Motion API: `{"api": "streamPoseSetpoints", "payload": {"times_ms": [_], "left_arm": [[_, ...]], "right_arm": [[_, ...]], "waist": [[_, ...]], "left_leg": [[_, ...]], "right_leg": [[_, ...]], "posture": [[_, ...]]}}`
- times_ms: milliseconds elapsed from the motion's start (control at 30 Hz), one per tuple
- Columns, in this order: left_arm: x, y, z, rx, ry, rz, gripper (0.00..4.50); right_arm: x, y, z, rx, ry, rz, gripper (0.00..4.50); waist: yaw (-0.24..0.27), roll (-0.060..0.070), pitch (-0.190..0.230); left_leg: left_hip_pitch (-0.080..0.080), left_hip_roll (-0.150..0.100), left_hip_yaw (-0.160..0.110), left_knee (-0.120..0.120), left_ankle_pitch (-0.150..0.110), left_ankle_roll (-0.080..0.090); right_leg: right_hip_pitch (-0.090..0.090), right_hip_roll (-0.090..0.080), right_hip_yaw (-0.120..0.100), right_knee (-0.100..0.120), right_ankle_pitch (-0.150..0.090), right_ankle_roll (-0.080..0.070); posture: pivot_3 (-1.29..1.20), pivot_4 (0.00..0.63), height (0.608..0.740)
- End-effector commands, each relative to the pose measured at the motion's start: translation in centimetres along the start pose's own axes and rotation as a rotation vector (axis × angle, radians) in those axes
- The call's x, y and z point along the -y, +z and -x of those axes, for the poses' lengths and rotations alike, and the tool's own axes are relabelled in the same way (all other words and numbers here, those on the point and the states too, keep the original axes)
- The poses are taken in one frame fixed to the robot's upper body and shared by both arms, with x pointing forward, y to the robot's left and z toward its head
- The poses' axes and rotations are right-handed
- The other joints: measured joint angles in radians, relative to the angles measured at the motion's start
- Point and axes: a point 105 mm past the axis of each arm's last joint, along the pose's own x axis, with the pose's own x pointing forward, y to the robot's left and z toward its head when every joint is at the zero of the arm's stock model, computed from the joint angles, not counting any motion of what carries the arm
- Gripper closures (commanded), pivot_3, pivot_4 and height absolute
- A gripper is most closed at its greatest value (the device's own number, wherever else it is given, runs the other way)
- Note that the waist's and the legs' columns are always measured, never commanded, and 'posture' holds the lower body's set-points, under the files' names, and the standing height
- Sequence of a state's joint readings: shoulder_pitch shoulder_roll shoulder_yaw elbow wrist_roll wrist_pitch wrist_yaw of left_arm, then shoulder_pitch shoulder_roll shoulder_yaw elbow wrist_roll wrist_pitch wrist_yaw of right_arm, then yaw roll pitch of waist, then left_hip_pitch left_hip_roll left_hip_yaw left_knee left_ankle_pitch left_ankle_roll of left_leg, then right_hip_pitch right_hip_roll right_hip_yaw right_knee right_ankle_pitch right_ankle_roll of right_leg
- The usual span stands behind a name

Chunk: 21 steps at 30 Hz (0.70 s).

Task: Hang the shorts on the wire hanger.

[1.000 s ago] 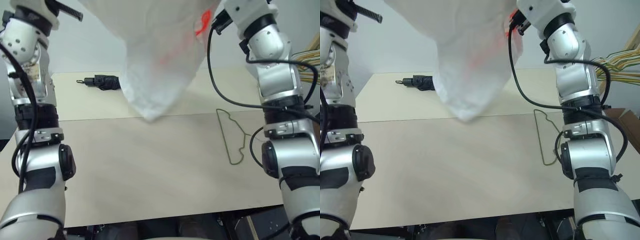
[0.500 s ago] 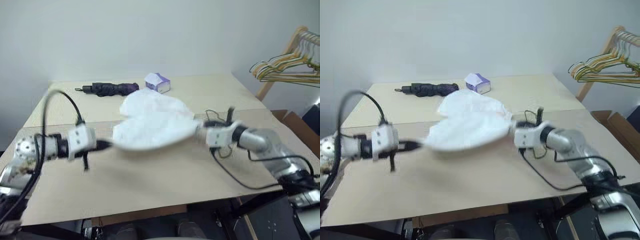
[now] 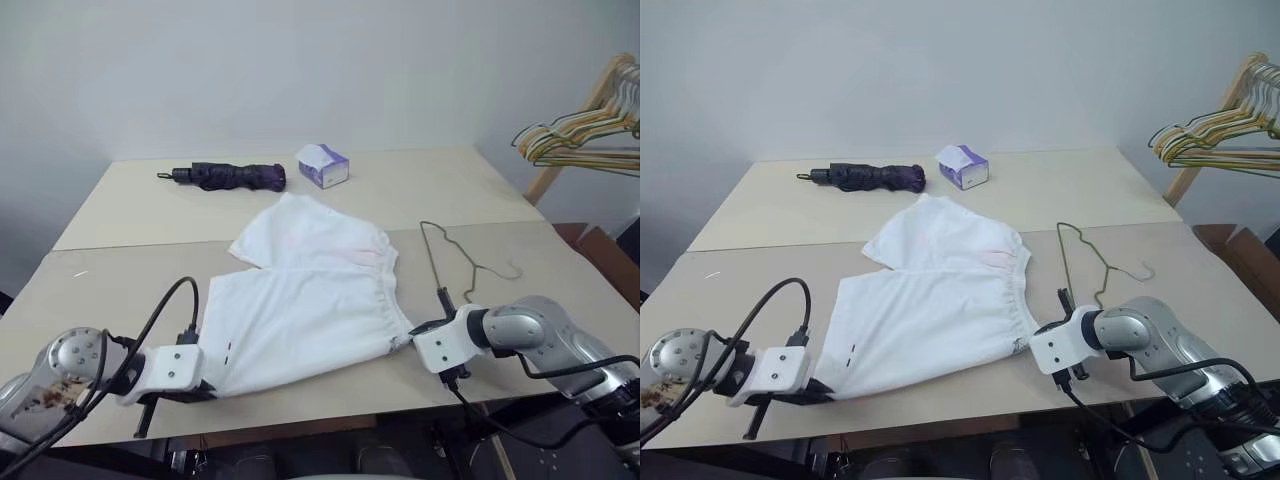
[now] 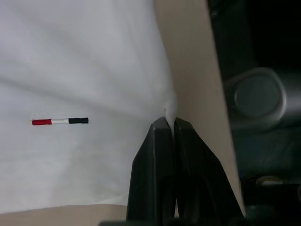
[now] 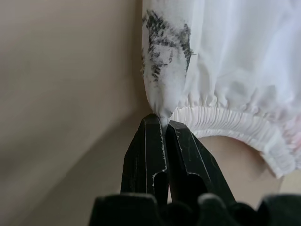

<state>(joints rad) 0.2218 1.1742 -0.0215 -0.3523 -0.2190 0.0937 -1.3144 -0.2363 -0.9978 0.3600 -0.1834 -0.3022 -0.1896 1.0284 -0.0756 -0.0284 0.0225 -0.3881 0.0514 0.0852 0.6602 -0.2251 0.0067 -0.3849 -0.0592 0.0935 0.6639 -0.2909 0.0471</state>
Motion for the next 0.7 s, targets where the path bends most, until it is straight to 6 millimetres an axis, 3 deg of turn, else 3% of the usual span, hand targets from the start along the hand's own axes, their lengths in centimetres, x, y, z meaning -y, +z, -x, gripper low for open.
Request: {"api": "streamPoseSetpoints", "payload": {"times_ms": [33,133,167,300,433,600,700], "left_arm": [[0.1,0.0,1.0,-0.045,0.010,-0.016,4.46],[0.3,0.4,0.8,-0.020,0.003,-0.016,4.46],[0.4,0.7,0.7,-0.006,-0.012,-0.005,4.25],[0.3,0.8,0.8,-0.011,-0.014,-0.022,3.22],[-0.7,1.0,2.4,0.002,0.022,-0.022,1.90],[-2.7,3.8,4.4,0.211,0.122,-0.027,0.18],[-5.3,6.0,4.9,0.384,0.276,-0.021,0.08]], "right_arm": [[0.8,-0.8,1.6,-0.034,-0.016,0.002,4.50],[0.9,-0.2,1.5,0.000,-0.020,0.013,4.50],[0.6,0.2,1.6,0.021,0.005,0.027,4.50],[0.8,0.9,2.0,0.054,0.012,0.023,3.33],[0.3,0.9,4.0,0.072,0.068,-0.043,1.94],[3.4,-0.3,6.3,0.080,-0.159,-0.366,0.13],[4.6,-2.4,6.7,0.033,-0.290,-0.640,0.06]], "waist": [[0.004,0.000,0.000],[0.008,0.000,0.000],[0.009,-0.001,0.000],[0.011,-0.001,0.000],[0.017,-0.001,0.001],[0.028,-0.002,0.001],[0.032,-0.003,0.001]], "left_leg": [[0.001,0.000,0.000,0.000,0.000,0.000],[0.002,-0.001,0.001,0.000,0.000,0.000],[0.002,-0.001,0.001,0.000,0.000,0.000],[0.001,-0.001,0.001,0.000,0.000,0.000],[0.000,-0.001,0.001,0.000,0.000,0.000],[0.001,0.000,0.001,0.000,0.000,0.000],[0.003,0.000,0.001,0.000,0.000,0.000]], "right_leg": [[0.000,0.000,0.000,0.000,0.000,0.000],[-0.001,0.000,0.000,-0.001,0.000,0.000],[-0.001,0.000,0.000,-0.001,0.000,0.000],[-0.002,-0.001,0.000,-0.001,0.000,0.000],[-0.001,-0.001,0.000,-0.001,0.000,0.000],[-0.002,-0.001,0.000,-0.001,-0.001,-0.001],[-0.001,-0.001,0.000,-0.001,-0.002,-0.003]], "posture": [[-0.03,0.000,0.740],[-0.02,0.000,0.740],[-0.02,0.000,0.740],[-0.02,0.000,0.740],[-0.01,0.000,0.740],[-0.02,0.000,0.740],[-0.02,0.000,0.740]]}}
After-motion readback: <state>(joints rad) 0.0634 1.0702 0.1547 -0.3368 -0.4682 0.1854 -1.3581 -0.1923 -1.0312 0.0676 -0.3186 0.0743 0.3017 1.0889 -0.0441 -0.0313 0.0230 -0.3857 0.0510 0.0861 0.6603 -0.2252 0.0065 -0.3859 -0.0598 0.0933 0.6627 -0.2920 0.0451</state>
